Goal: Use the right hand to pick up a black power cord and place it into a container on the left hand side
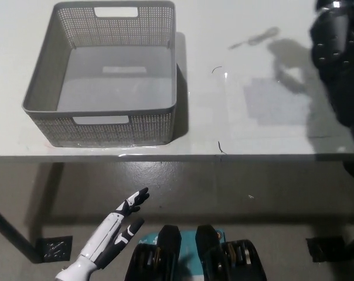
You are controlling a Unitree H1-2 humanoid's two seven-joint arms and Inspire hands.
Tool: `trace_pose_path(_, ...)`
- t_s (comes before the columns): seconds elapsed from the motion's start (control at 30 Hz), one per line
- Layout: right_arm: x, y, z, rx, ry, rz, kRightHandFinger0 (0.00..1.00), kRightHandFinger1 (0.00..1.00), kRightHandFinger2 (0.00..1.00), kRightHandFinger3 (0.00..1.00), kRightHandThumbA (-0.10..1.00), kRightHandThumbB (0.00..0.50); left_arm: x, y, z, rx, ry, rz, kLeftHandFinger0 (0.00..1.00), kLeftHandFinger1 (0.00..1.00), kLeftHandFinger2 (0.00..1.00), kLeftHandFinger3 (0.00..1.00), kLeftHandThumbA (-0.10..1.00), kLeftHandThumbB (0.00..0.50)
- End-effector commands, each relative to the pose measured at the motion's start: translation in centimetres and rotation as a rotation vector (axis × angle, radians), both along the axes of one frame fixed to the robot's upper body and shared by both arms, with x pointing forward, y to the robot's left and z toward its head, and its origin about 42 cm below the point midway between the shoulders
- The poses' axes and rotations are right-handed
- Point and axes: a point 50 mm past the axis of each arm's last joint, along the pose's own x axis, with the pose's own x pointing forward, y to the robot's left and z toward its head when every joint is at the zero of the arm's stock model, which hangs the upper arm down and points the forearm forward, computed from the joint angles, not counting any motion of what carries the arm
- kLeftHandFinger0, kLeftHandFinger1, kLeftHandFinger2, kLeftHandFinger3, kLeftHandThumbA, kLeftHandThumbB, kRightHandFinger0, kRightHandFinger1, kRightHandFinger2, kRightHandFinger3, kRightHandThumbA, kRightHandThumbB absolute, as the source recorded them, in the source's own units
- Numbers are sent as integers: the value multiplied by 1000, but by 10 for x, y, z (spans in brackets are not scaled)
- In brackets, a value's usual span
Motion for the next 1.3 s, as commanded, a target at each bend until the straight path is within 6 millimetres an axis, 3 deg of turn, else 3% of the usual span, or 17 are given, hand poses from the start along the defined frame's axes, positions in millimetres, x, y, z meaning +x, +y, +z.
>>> trace_pose_path(0.0, -18, 61, 61, 16, -125, 121, 0, 454, 752, 874, -100, 167, -1, 3, 9, 7, -44, -4, 1000, 1000, 1000, 1000, 1000, 344)
trace_pose_path(0.07, -24, 87, 62, 26, -127, 154, 0, 428, 767, 907, -100, 196, -3, 3, 7, -1, -40, -6, 1000, 1000, 1000, 1000, 1000, 334)
trace_pose_path(0.2, -30, 128, 64, 31, -91, 214, 0, 443, 801, 935, -100, 200, -5, 2, 4, -7, -36, -7, 1000, 1000, 1000, 1000, 1000, 343)
trace_pose_path(0.27, -32, 149, 62, 30, -96, 228, 0, 424, 782, 909, -100, 208, -6, 1, 3, -11, -29, -8, 1000, 1000, 1000, 1000, 1000, 355)
trace_pose_path(0.33, -33, 166, 60, 15, -109, 238, 0, 362, 728, 808, -100, 207, -7, 1, 4, -4, -28, -11, 1000, 1000, 1000, 1000, 1000, 353)
trace_pose_path(0.43, -36, 188, 55, 4, -93, 258, 0, 346, 693, 788, -100, 168, -8, 1, 3, -2, -27, -17, 1000, 1000, 1000, 1000, 1000, 344)
trace_pose_path(0.57, -41, 216, 39, -11, -36, 298, 0, 343, 645, 712, -100, 198, -11, 2, -1, 0, -7, -14, 1000, 1000, 1000, 1000, 1000, 353)
trace_pose_path(0.67, -40, 223, 26, -16, 6, 295, 14, 368, 680, 706, -100, 189, -12, 2, -2, 3, -3, -15, 1000, 1000, 1000, 1000, 1000, 352)
trace_pose_path(0.87, -34, 229, -7, -49, 84, 256, 0, 329, 679, 697, -100, 203, -12, 1, 0, -5, -16, -22, 1000, 1000, 1000, 1000, 1000, 329)
trace_pose_path(0.93, -31, 227, -18, -74, 99, 228, 0, 318, 693, 723, -100, 204, -9, 1, 1, 6, -15, -17, 1000, 1000, 1000, 1000, 1000, 351)
trace_pose_path(1.03, -28, 227, -39, -90, 170, 220, 0, 329, 712, 662, -100, 212, -9, 2, 1, -2, -6, -17, 1000, 1000, 1000, 1000, 1000, 348)
trace_pose_path(1.07, -28, 227, -46, -98, 184, 220, 0, 335, 686, 606, -100, 229, -9, 2, 1, -1, -8, -20, 1000, 1000, 1000, 1000, 1000, 346)
trace_pose_path(1.1, -28, 226, -53, -103, 200, 221, 23, 360, 697, 615, -100, 221, -8, 1, 1, 0, -8, -23, 1000, 1000, 1000, 1000, 1000, 346)
trace_pose_path(1.27, -31, 227, -89, -158, 291, 246, 0, 272, 616, 629, -100, 214, -10, 0, 1, -4, 4, -29, 1000, 1000, 1000, 1000, 996, 355)
